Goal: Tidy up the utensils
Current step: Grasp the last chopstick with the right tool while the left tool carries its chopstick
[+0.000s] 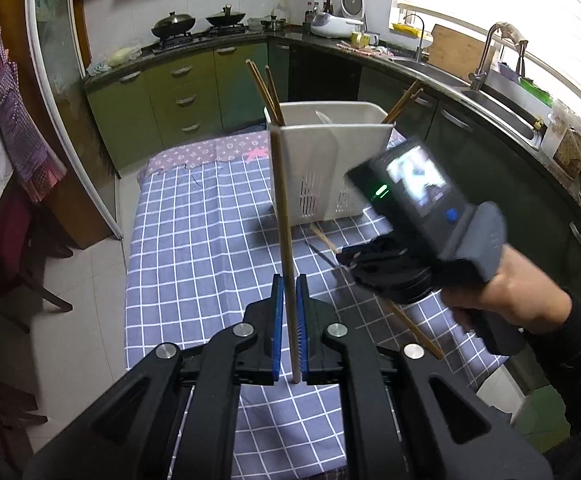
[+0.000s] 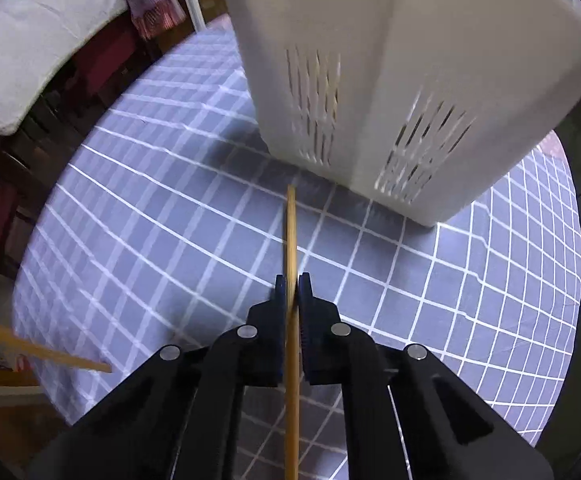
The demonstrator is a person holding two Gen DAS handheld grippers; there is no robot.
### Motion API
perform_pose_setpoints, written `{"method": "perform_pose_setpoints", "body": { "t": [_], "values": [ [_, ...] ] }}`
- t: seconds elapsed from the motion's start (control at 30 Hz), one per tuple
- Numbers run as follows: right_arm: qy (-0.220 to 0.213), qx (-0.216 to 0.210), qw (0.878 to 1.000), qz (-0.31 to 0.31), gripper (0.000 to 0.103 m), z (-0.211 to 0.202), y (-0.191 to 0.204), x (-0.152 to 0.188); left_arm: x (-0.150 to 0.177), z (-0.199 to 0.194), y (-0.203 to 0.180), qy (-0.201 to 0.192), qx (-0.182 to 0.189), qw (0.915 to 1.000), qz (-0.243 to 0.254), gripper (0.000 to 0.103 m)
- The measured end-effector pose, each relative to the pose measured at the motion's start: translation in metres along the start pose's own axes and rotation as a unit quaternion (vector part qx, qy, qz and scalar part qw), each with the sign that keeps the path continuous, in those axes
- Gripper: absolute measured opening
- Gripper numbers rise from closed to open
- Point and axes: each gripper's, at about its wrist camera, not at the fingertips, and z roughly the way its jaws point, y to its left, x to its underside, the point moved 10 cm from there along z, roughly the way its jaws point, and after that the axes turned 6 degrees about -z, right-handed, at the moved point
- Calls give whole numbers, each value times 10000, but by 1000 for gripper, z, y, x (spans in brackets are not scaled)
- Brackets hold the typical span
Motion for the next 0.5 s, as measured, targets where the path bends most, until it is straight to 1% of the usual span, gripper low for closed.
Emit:
{"method": "perform_pose_setpoints", "body": {
  "t": [0.13,0.23,0.33,0.43,0.5],
  "values": [
    [-660,-10,9978,23,7,-53,-1,-5,3,3,1,36,-2,10000,-14,6],
    [-1209,22,9926,58,7,-97,1,-4,2,3,2,20,2,10000,-24,6],
    [-1700,-12,9853,144,7,-139,-1,6,1,5,1,50,-2,10000,-4,6],
    [-2063,-133,9780,276,7,-177,-8,24,0,11,1,114,-27,9999,3,6],
    [-2237,-179,9739,357,7,-196,-13,34,-1,21,2,206,-69,9998,-38,6]
  ]
}}
